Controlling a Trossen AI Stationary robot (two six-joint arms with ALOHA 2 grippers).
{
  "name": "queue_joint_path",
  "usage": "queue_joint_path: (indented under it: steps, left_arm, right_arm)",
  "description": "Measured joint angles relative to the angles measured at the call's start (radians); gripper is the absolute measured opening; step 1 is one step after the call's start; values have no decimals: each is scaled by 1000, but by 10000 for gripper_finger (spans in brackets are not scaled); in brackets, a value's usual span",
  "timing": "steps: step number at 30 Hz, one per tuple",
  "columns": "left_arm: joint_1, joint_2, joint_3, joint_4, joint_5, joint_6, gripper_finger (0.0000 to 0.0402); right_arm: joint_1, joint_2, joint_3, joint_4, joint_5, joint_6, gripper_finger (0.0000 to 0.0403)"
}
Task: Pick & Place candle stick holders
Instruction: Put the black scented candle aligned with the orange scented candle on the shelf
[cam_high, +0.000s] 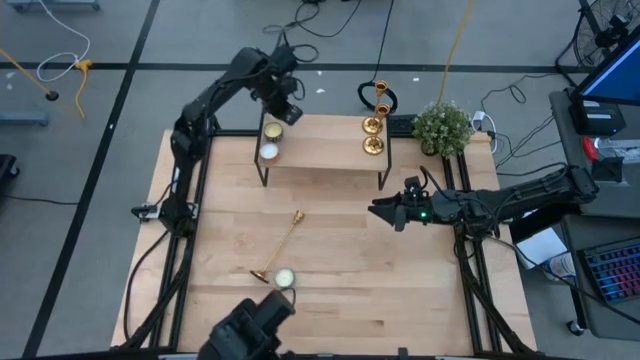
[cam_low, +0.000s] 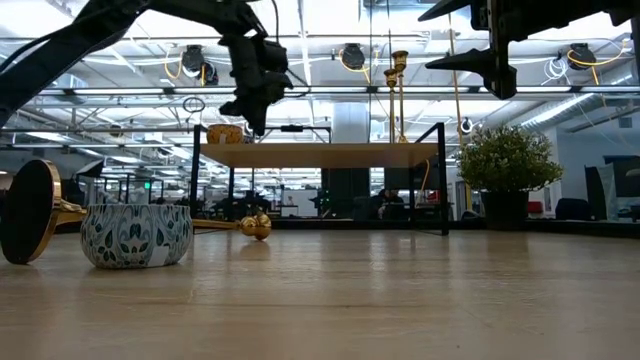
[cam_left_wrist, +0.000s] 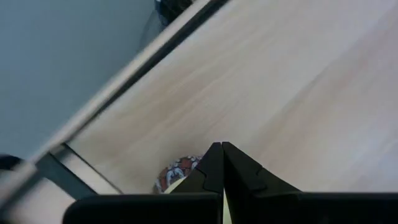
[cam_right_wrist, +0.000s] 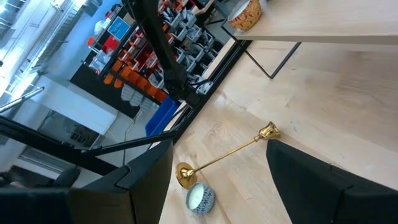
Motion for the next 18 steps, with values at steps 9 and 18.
queue_joint_path:
  steps: [9,18]
  left_arm:
    - [-71,-2,0,-21,-79,135,0]
    - [-86,-2,0,-23,-104,165,0]
  right_arm:
    - [0,12,0,0,-1,0,256]
    - [0,24,0,12,-1,0,256]
